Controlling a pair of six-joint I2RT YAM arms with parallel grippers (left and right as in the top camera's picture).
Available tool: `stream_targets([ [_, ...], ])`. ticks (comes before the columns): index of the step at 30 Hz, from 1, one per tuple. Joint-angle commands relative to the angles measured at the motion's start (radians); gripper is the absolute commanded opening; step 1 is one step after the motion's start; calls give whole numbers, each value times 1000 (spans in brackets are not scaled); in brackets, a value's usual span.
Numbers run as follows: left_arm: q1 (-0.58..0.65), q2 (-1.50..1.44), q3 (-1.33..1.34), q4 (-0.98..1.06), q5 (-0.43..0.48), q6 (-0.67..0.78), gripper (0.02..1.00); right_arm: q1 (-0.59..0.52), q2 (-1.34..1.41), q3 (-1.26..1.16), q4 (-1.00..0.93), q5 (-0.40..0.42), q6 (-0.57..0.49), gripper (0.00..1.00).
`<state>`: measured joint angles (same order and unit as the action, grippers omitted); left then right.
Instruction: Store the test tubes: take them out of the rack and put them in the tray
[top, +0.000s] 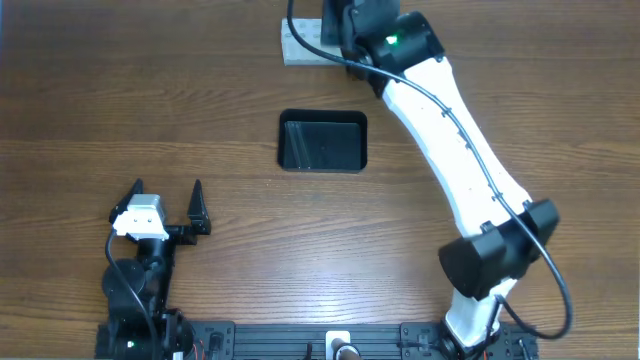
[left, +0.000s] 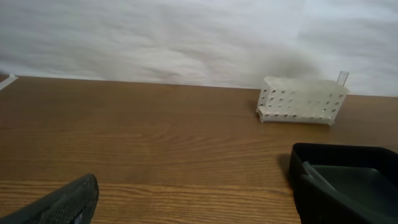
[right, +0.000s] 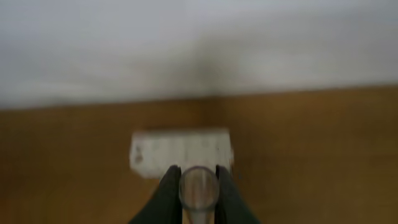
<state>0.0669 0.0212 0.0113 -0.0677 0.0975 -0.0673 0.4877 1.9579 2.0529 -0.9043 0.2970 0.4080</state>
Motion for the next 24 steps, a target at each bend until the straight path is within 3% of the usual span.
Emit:
stream_targets([
  [1,5,-8,-5,-3,-1,14,998,6,67,-106,-38,-186,105,88],
  [10,5,-8,-5,-3,-1,14,1000,36,112,-273,52,-200,150,88],
  [24,5,-8,-5,-3,-1,14,1000,50,222,-279,78,-199,175,123],
])
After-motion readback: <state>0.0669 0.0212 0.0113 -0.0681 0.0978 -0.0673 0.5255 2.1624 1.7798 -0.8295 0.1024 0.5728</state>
